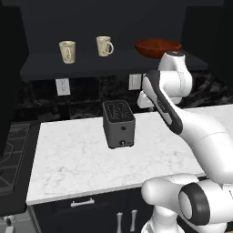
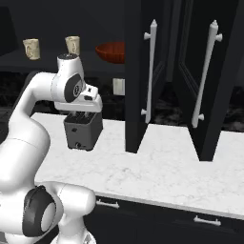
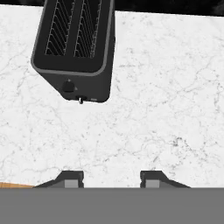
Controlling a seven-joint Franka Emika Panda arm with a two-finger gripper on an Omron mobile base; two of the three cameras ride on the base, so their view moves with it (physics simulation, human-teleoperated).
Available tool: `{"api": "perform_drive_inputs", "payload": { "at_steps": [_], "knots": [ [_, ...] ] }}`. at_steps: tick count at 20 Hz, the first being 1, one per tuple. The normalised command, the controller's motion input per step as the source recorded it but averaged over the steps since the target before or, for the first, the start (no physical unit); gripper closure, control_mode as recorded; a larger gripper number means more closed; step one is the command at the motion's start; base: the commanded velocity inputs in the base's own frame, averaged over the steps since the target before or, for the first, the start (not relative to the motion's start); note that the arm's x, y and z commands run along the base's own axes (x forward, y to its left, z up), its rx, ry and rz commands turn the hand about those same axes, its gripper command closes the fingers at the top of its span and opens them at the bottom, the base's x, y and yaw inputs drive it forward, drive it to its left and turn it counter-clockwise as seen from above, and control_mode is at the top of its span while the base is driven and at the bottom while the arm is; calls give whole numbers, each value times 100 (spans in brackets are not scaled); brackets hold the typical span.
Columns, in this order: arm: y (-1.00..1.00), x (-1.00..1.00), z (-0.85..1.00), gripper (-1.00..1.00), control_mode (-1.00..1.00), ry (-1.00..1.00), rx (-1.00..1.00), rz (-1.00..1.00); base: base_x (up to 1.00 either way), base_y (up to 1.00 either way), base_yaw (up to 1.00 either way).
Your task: Gather all objects into one cabinet and sort the glasses and bowls to opposite sides.
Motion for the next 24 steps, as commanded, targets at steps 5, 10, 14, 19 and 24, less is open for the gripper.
{"api": "perform_drive_inputs", "payload": {
  "at_steps": [5, 10, 14, 19, 24],
  "knots": [
    [0, 0, 0, -100, 100, 0, 0, 0, -10, -5, -5],
    [0, 0, 0, -100, 100, 0, 0, 0, -56, -42, -25],
    [0, 0, 0, -100, 100, 0, 0, 0, -77, -59, -25],
    [0, 0, 0, -100, 100, 0, 0, 0, -64, -59, -39],
    [0, 0, 0, -100, 100, 0, 0, 0, -49, -54, -47]
  ]
}}
